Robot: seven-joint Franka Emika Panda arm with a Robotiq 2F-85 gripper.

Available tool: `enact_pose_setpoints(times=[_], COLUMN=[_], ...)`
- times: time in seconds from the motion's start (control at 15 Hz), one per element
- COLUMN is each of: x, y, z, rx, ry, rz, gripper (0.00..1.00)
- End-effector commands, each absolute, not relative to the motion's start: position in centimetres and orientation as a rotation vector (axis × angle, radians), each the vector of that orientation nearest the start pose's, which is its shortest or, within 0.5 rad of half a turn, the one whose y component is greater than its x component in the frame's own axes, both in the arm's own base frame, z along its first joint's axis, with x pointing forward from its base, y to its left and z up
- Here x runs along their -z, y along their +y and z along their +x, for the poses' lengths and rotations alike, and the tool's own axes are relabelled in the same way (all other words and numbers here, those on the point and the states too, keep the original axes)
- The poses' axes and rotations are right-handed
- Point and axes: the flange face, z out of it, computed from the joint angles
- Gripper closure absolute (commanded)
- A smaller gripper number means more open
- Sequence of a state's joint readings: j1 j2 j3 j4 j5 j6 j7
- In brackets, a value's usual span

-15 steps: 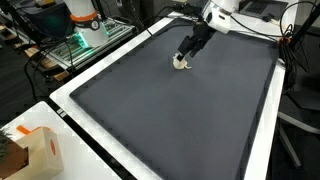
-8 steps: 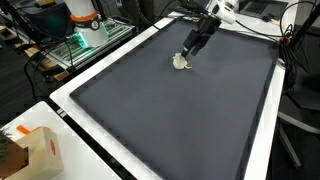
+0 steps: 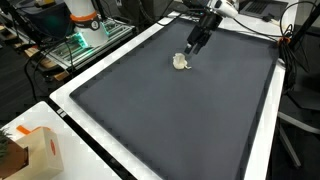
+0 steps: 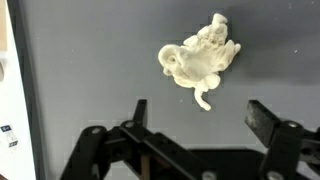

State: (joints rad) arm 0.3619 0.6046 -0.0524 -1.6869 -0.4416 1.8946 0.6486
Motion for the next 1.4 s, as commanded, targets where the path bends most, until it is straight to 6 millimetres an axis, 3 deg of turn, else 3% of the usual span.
enact_pose_setpoints(times=[0.0,1.33], x=[-22.7,-24.6], y=[17.0,16.8], z=[60.1,55.8], rx=[0.178,0.046], ry=[-0.129,0.021], rz=[2.575,2.726], gripper=[0.0,0.0])
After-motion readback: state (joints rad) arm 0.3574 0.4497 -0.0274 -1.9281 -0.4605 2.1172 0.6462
